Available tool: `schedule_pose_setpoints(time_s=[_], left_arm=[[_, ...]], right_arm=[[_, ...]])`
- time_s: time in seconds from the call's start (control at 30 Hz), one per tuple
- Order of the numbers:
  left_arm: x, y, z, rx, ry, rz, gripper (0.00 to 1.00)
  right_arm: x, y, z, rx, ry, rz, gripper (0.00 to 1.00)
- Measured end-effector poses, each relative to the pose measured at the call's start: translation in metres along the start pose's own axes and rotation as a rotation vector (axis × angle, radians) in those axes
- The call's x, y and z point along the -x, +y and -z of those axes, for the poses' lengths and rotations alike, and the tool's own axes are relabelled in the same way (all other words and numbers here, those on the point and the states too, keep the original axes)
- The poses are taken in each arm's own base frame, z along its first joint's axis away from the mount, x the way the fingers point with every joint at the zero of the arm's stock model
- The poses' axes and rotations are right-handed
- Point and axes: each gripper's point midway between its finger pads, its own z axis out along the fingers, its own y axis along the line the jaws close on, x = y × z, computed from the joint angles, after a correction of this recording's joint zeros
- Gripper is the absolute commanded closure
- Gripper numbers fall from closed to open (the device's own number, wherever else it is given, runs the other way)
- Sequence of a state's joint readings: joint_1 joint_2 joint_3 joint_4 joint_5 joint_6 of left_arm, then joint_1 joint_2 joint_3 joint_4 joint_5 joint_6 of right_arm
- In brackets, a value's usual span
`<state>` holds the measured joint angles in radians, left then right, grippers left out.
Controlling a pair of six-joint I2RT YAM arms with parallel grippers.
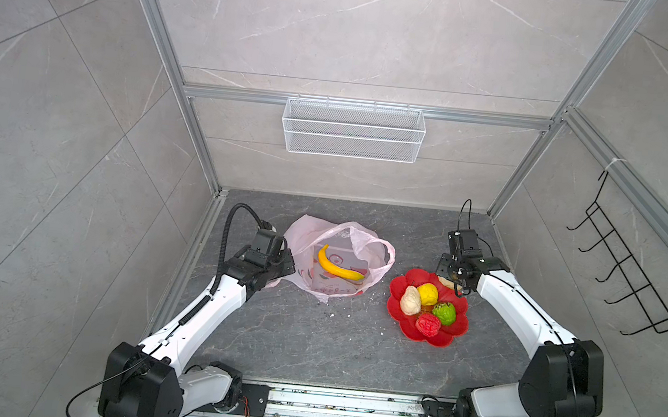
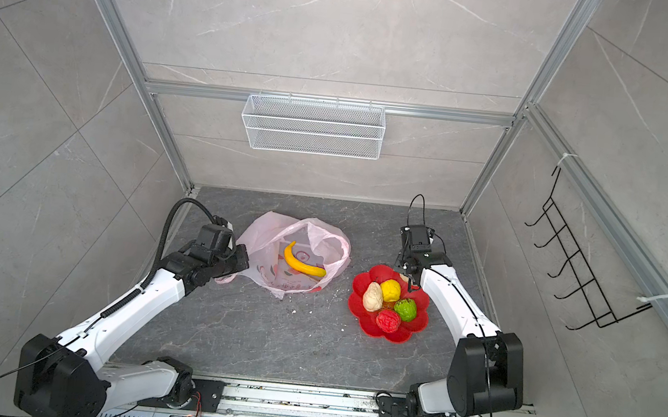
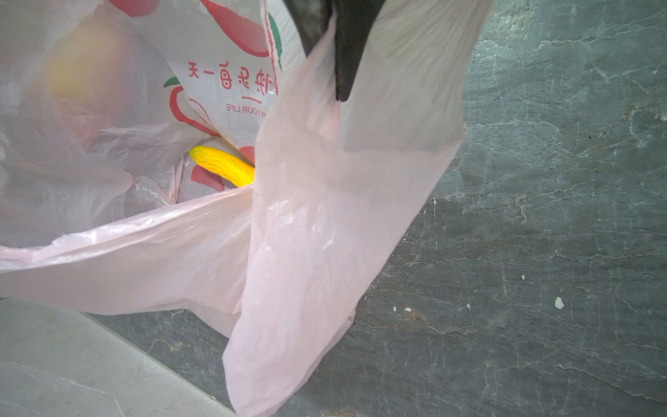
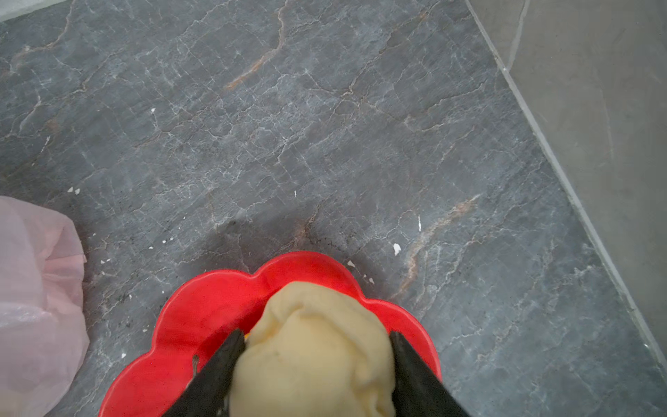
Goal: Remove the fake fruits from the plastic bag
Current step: 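Lower the cream-coloured fruit onto the red plate with the right gripper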
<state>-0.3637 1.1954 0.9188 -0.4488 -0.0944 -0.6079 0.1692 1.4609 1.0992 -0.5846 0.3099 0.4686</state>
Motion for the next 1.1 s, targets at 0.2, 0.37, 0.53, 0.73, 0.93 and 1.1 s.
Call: schedule_pose_setpoints(time_s=[0.2,0.37,0.53,0.73,0.93,1.1], left_arm=[[0.0,0.0,0.0,-0.002,0.001,0.003,1.0],[-0.001,-0.002,0.0,-0.009,0.006,0.003,1.0],[-0.002,-0.003,0.0,-0.015,0.01,0.003,1.0],[-0.002,-0.003,0.0,-0.015,0.011,0.003,1.0],[-0.002,-0.003,0.0,-0.018,0.012,0.003,1.0],[-0.002,-0.003,0.0,-0.018,0.012,0.003,1.0]], right_arm=[[-0.009,-0.002,-0.016,-0.013,0.025,-0.015,0.81],[-0.02,-0.003,-0.028,-0.023,0.053,-0.023,0.8],[-0.029,-0.005,-0.036,-0.034,0.075,-0.028,0.79],[-0.036,-0.006,-0.042,-0.041,0.088,-0.041,0.76],[-0.042,-0.006,-0.047,-0.04,0.103,-0.046,0.68],[-0.043,-0.006,-0.048,-0.04,0.108,-0.052,0.53]])
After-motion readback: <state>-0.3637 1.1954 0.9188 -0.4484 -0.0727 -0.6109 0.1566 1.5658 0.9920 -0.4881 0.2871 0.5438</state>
